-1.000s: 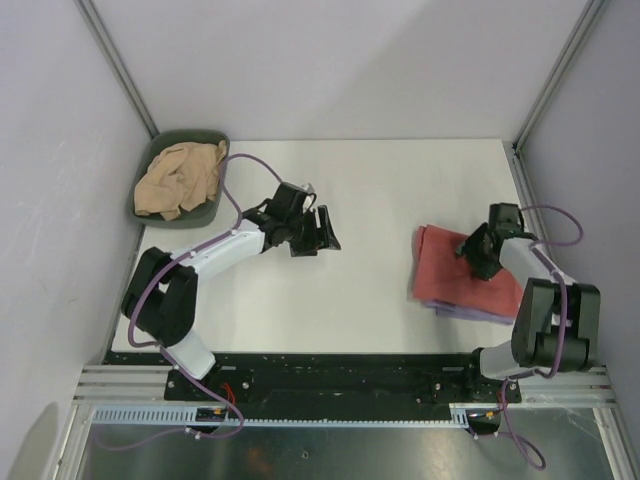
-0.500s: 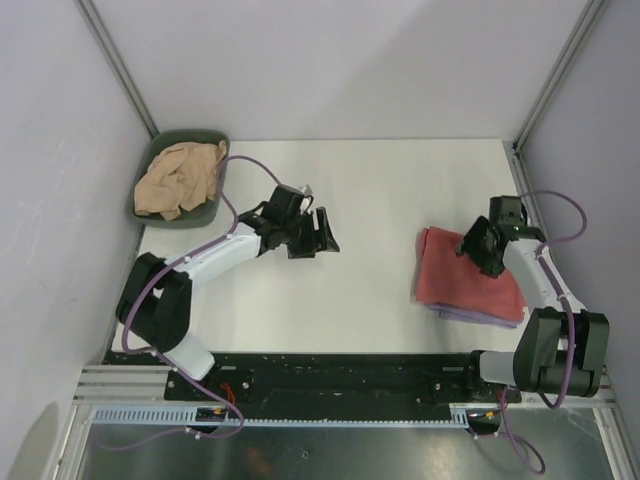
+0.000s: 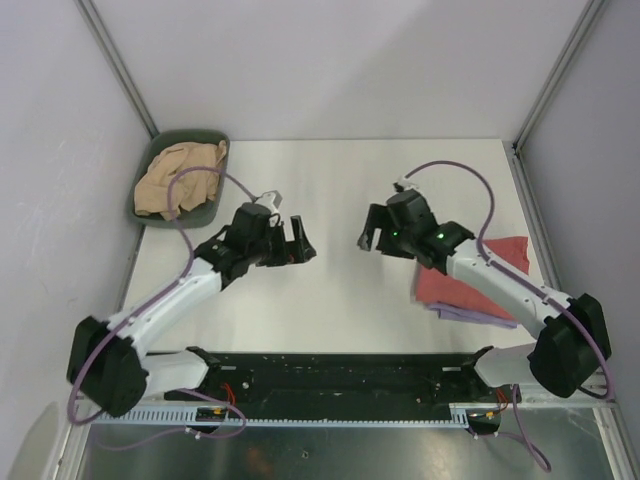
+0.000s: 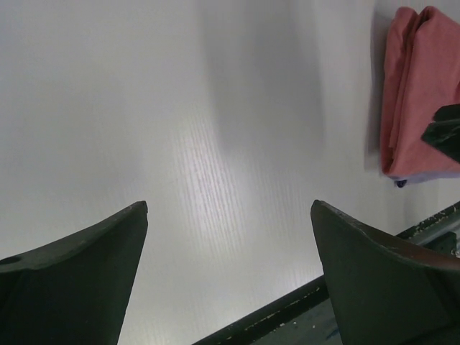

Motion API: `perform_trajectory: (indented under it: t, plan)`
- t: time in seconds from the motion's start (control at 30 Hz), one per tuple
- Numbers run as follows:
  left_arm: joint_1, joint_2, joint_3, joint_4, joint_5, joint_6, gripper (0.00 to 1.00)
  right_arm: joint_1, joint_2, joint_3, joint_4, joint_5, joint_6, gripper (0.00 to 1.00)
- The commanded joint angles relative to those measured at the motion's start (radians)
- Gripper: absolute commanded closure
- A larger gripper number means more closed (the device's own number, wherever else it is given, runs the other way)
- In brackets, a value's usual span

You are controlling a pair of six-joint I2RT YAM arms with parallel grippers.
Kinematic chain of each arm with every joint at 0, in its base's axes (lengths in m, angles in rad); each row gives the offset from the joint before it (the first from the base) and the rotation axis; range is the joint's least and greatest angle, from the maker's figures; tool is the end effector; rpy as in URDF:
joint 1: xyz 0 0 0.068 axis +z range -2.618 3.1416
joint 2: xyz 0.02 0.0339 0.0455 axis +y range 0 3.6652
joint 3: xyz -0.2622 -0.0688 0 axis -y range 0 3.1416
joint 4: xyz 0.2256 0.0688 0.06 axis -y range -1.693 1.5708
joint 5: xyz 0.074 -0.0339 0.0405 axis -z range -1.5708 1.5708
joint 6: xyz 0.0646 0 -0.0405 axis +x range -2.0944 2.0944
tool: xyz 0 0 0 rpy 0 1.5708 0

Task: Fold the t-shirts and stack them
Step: Put the neatly folded tshirt into the corner of the board with the right arm

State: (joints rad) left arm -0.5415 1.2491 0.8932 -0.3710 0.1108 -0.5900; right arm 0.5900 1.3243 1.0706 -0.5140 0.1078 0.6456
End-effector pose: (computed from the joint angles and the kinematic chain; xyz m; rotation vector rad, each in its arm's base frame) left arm 0.2300 -0.1467 0.2480 0.0015 2.3971 -0.6888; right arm 0.2439 0.1550 0.2732 0.1209 2.3820 0.4816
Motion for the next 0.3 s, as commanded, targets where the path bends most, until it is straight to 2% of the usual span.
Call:
perform_trajectory:
  t: [0.0,0.27]
  plan:
    - [0.005,-0.152,-0.067,-0.015,-0.146,0.053,0.01,0.085,0.040,0.022,0.133,0.018,0.054,0.17]
    - [0.009,-0.231,-0.104,-0.036,-0.187,0.060,0.01,0.099,0.055,0.022,0.169,0.019,0.047,0.16]
